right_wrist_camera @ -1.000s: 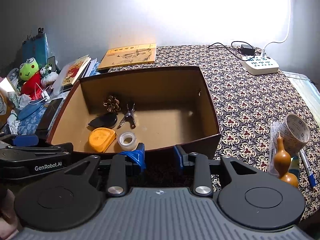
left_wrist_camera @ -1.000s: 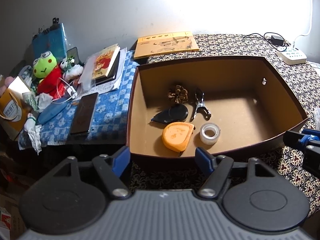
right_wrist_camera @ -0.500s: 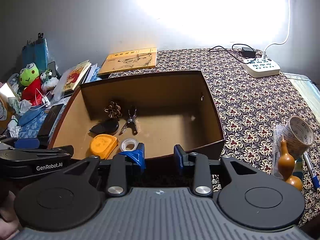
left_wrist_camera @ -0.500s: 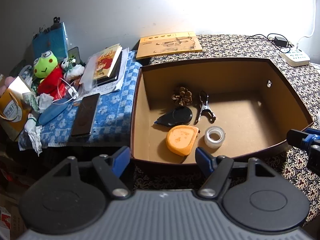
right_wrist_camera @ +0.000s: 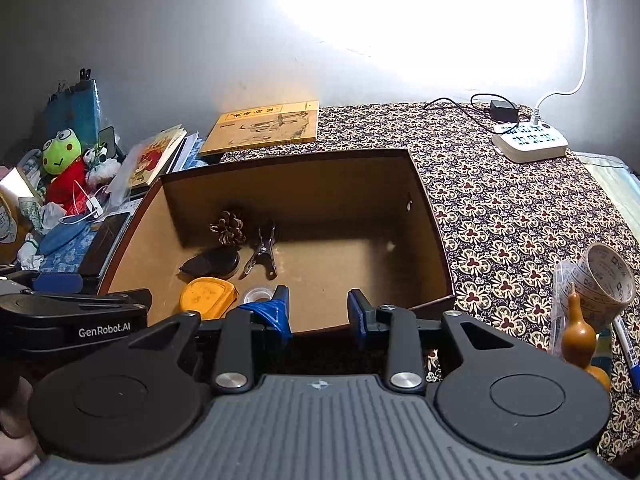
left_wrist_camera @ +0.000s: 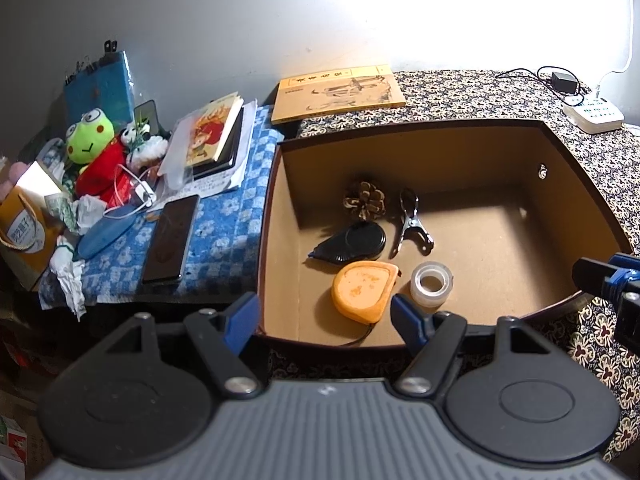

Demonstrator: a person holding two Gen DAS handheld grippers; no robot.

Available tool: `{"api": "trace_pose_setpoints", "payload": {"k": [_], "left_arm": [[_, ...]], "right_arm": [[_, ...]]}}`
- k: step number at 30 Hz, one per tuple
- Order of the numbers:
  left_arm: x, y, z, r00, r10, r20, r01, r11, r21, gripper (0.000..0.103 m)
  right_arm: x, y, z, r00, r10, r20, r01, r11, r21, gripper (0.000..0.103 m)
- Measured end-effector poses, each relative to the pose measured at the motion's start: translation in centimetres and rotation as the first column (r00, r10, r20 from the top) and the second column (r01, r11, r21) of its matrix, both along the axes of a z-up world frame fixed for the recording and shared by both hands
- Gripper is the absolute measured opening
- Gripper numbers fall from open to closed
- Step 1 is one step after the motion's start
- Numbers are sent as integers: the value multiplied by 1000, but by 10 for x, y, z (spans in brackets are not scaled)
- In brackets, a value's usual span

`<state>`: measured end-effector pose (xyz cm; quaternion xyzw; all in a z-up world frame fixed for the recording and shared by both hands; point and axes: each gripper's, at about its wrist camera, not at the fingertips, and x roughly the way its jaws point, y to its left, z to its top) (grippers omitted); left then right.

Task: Organize rigid objects

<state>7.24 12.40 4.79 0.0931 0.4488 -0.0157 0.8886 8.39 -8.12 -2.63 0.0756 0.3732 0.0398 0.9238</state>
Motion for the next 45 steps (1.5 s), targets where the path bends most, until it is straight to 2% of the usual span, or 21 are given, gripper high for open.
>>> {"api": "trace_pose_setpoints", "payload": {"k": [13, 21, 45], "left_arm": [[18, -13, -6, 1000, 10, -17, -9, 1000, 20, 73], [30, -22, -8, 999, 32, -19, -32, 999, 35, 73], [52, -47, -15, 993, 114, -15, -113, 992, 50, 73]], "right_arm": [[19, -7, -4, 999, 34, -28, -34, 999, 5, 14], [33, -15, -7, 996, 76, -43, -74, 996, 45, 14], [76, -35, -20, 978, 197, -72, -195, 980, 27, 14]]}}
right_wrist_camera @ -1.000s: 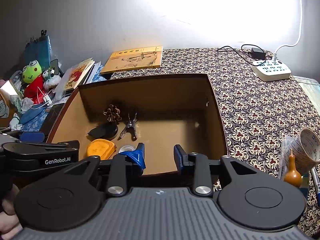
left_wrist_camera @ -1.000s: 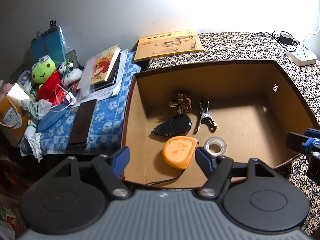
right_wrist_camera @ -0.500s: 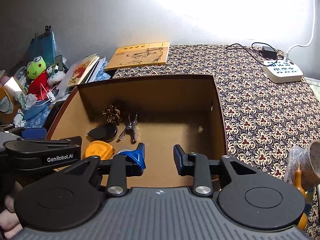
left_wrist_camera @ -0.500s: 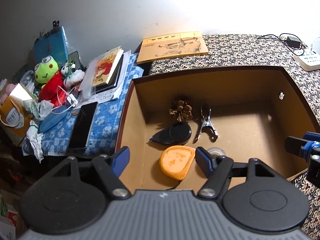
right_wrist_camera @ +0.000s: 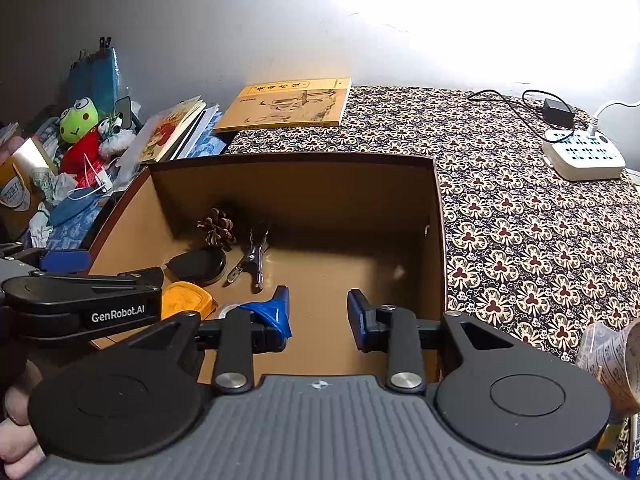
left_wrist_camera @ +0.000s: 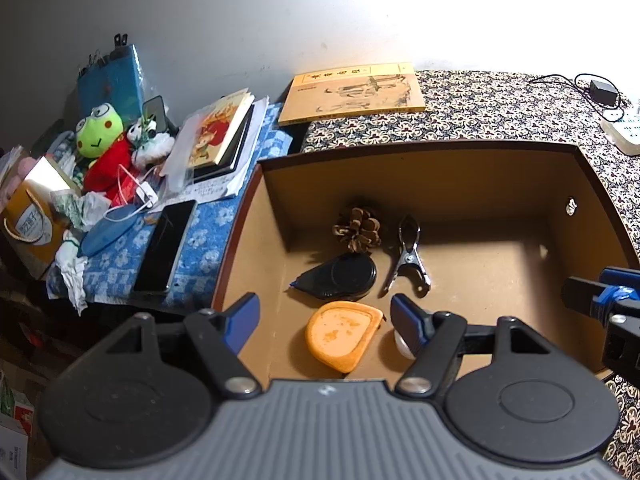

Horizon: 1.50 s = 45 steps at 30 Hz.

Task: Organize rigid objects

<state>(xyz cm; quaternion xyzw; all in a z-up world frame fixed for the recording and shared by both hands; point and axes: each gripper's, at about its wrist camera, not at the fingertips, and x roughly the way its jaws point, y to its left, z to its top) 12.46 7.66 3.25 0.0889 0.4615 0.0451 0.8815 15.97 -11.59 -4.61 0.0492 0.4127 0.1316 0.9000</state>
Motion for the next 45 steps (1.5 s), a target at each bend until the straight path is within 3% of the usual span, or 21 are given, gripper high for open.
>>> {"api": "trace_pose_setpoints", "payload": {"k": [23, 45], "left_arm": [[4, -14, -14, 998, 10, -61, -10, 1000, -11, 73], [-8, -4, -11, 999, 2, -41, -3, 1000, -18, 73]], "right_arm": [[11, -13, -14, 999, 18, -39, -17, 999, 33, 15], [1, -2, -11, 1000, 19, -22, -19, 1000, -3, 15]]}}
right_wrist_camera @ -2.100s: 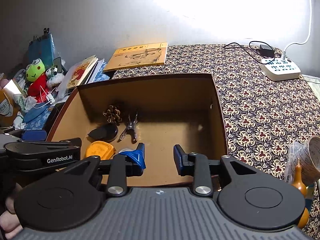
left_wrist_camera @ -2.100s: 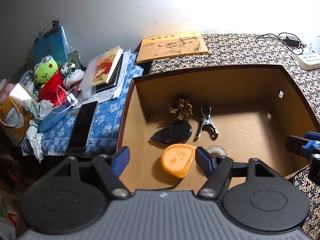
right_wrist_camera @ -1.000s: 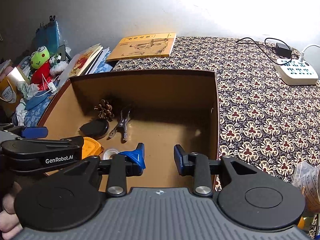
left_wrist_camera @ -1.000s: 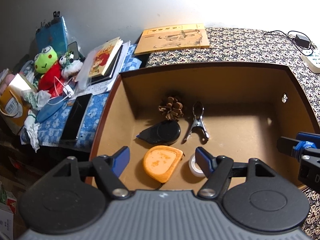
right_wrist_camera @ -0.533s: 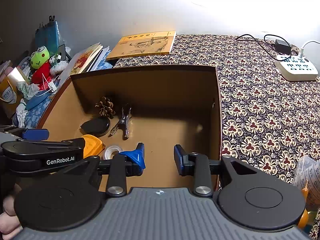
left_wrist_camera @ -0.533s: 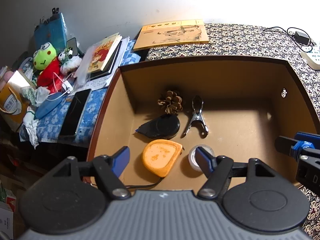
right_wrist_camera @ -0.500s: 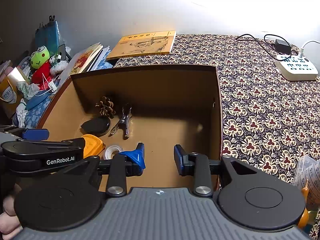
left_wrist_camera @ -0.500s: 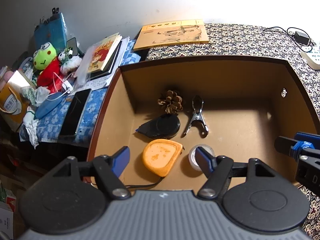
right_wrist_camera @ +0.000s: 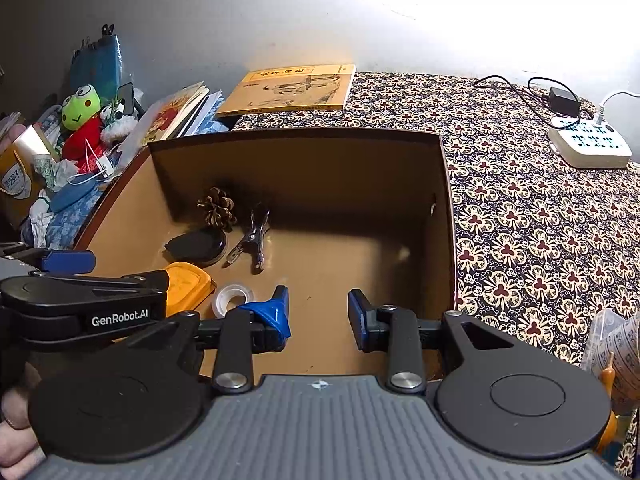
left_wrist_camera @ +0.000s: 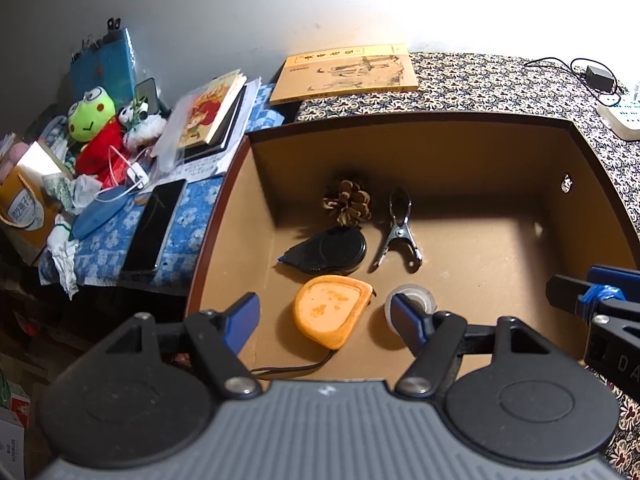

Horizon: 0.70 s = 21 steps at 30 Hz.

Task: Organize rigid objects

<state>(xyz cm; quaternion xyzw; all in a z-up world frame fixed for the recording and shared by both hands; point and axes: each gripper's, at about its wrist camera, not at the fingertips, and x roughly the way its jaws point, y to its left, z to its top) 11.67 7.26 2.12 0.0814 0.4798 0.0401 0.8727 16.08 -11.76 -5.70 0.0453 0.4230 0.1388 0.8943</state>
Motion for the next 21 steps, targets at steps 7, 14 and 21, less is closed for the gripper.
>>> {"api": "trace_pose_setpoints", "payload": {"k": [7, 14, 21], "left_arm": [[-2, 3, 1, 1000, 5, 6, -5, 1000, -2, 73], [-3, 3, 5, 1000, 8, 19, -8, 1000, -6, 73], [-4, 1, 9, 999, 11, 31, -10, 1000, -11, 73]], "right_arm": [[-3, 3, 1, 1000, -6, 6, 6, 1000, -14, 15], [-6, 4, 6, 1000, 2, 22, -1, 1000, -19, 15], [-7, 4, 9, 999, 6, 38, -5, 1000, -22, 15]]}}
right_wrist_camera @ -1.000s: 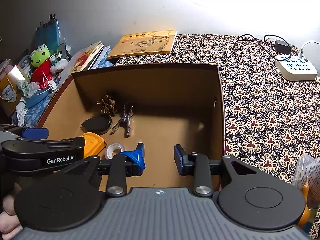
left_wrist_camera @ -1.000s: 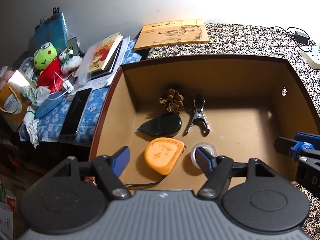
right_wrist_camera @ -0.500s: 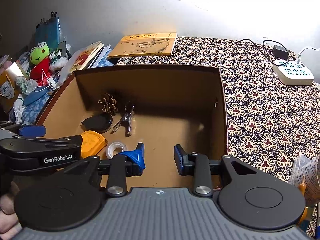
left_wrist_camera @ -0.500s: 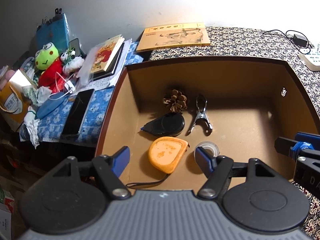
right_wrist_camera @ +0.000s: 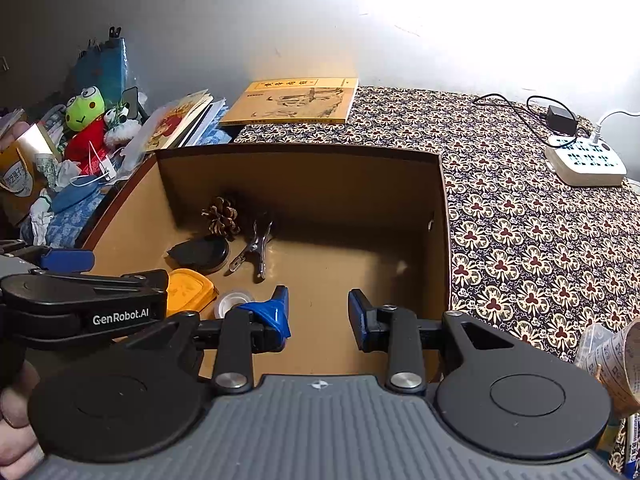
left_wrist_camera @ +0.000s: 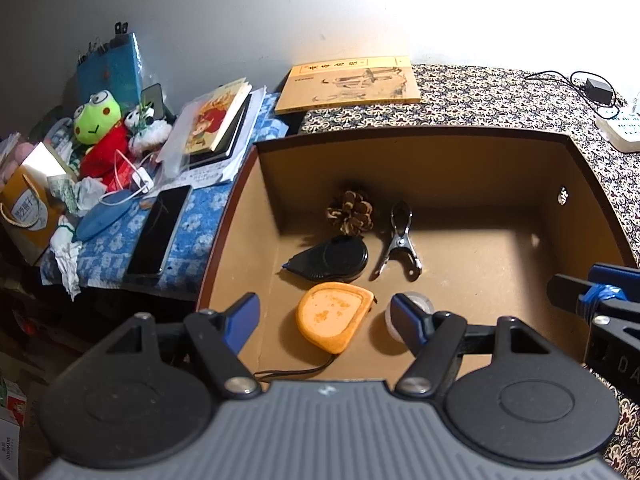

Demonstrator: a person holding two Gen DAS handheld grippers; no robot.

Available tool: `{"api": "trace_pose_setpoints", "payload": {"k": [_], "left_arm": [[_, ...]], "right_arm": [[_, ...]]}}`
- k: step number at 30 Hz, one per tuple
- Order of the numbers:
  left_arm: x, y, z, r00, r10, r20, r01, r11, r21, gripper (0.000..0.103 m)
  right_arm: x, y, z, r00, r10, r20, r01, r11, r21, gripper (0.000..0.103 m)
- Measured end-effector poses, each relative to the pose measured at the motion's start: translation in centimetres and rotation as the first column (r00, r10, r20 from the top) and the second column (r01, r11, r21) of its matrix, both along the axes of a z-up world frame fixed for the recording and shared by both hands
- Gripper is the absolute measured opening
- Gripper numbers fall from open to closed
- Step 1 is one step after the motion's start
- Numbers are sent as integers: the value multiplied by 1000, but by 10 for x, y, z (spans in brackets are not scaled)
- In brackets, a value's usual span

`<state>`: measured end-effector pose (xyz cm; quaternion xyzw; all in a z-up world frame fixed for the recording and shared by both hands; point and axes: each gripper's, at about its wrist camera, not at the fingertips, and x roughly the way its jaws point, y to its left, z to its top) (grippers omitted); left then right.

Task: Organize rigid objects

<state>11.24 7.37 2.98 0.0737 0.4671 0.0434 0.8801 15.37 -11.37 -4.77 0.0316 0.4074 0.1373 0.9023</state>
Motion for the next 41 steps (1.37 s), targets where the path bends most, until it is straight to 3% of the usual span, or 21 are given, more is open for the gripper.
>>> {"api": "trace_pose_setpoints", "payload": {"k": [41], "left_arm": [[3, -21, 0, 998, 65, 6, -65, 998, 14, 71]], "right_arm": [[6, -26, -3, 1000, 20, 17, -21, 998, 52, 15]]}}
